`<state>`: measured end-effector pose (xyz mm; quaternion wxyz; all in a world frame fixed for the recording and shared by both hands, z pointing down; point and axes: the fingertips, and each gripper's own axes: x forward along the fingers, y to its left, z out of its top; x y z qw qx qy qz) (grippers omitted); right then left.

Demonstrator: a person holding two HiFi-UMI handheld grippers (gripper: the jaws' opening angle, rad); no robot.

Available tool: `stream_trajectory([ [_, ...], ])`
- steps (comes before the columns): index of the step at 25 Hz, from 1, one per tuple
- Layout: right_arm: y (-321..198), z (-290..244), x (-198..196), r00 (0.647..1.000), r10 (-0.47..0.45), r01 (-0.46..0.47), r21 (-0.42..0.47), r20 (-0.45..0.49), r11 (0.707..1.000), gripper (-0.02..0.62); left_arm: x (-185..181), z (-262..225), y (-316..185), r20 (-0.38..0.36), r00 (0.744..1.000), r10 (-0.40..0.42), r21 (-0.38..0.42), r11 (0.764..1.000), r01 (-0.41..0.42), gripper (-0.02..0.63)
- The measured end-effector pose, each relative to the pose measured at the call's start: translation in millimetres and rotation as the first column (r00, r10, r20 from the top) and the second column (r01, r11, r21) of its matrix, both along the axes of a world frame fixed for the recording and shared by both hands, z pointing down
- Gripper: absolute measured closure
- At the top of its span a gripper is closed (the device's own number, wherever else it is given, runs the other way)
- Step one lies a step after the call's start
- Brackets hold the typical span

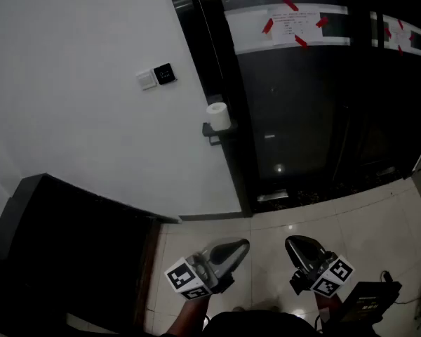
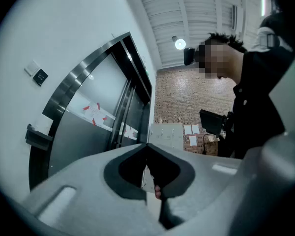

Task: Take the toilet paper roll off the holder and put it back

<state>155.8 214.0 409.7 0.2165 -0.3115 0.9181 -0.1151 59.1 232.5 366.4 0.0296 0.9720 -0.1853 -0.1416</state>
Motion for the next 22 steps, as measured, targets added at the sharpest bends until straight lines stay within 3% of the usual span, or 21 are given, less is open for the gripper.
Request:
stream_trajectory([
  [5,-12,4,9,1.000,0.020,-0.020,-0.022,-0.013,1.000,0.595,7,2,-7,0.012,1.000,-0.008,-0.006,1.000,0.008,0.609],
  [11,-54,7,2,0.997,0.044,-0.046,-0.041,-0.068,0.998,0.595,-10,6,-51,-0.011,1.000,-0.017,-0.028,0.999,0.017,0.609],
  [22,-202,-16,-77,0.993,0.062,-0.065,-0.030,-0.100,0.997,0.595,-88,-9,-205,-0.115,0.993,0.021,0.003,1.000,-0.021,0.609],
])
